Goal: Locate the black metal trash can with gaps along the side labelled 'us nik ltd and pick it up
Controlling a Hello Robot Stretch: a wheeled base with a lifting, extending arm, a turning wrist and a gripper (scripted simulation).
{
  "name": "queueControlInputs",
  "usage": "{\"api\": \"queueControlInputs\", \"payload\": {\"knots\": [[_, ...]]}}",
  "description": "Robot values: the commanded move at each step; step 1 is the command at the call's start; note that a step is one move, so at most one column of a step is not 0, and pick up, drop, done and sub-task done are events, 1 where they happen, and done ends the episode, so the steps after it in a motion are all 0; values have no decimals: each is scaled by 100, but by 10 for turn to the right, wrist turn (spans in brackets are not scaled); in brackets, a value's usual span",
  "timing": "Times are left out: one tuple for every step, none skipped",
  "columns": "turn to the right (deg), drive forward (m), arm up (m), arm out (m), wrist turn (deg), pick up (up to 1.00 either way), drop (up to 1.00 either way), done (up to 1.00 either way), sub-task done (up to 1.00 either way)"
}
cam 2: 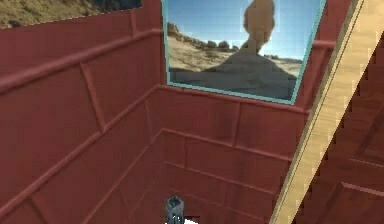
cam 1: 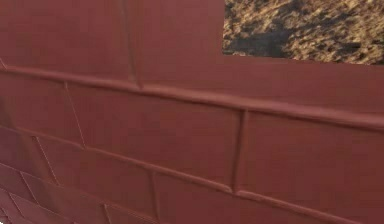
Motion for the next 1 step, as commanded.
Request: {"api": "queueControlInputs", "payload": {"knots": [[0, 0, 0, 0, 0, 0, 0, 100, 0]]}}
